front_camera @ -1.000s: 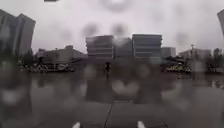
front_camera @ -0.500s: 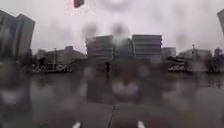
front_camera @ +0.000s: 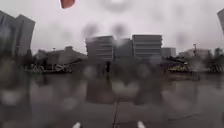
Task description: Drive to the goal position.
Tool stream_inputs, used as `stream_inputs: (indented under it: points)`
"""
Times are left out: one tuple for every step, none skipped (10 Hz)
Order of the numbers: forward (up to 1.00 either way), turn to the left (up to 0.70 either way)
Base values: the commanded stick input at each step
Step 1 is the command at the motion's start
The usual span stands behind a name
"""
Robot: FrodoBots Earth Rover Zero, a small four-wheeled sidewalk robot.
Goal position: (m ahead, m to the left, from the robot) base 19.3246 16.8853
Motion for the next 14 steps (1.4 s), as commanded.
stream_inputs:
  points:
    - [0.7, 0.0]
    - [0.7, 0.0]
    - [0.7, 0.0]
    - [0.7, 0.0]
    - [0.7, 0.0]
    - [0.7, 0.0]
    - [0.7, 0.0]
    - [0.7, 0.0]
    - [0.7, 0.0]
    - [0.7, 0.0]
    - [0.7, 0.0]
    - [0.7, 0.0]
    - [0.7, 0.0]
    - [0.7, 0.0]
